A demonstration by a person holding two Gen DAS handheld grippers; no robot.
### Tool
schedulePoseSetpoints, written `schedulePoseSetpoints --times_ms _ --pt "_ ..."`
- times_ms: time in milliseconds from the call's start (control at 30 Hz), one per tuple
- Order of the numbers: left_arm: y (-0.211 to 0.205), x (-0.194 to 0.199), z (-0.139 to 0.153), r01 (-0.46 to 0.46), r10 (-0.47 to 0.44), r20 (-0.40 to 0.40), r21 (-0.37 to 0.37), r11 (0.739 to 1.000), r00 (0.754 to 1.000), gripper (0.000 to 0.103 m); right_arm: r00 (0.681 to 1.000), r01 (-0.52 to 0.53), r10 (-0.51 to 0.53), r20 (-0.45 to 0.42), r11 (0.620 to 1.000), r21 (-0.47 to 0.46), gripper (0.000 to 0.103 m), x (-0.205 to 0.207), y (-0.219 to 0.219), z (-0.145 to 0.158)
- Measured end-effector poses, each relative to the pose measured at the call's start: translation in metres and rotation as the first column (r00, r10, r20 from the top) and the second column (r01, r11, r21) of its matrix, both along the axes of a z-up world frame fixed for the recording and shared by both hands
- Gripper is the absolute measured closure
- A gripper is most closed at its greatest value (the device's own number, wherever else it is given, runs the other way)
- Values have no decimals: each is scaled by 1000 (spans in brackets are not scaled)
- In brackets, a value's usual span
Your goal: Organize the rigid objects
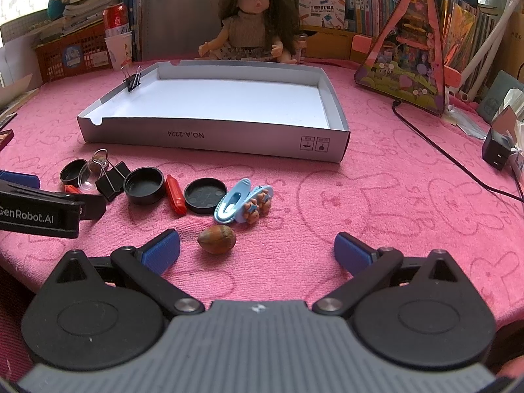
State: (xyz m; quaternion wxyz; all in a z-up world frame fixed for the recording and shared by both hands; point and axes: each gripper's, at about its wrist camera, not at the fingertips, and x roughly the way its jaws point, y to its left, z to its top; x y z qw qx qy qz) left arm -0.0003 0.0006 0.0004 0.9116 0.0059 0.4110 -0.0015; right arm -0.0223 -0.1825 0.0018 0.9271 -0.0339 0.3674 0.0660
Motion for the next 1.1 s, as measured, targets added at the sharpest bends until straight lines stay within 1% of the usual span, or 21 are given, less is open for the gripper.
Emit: schedulePoseSetpoints --times_ms 200,467,1100 --pt "-1 -3 5 2 -2 7 1 1000 1000 0 1000 0 0 -12 1000 0 0 3 0 1" --pt "-1 -3 5 1 -1 7 1 1000 1000 0 1000 1 -1 -15 1000 0 0 3 0 1" --pt "-1 -2 5 -12 12 4 2 1000 1000 0 1000 1 -1 -3 1000 2 0 2 0 1"
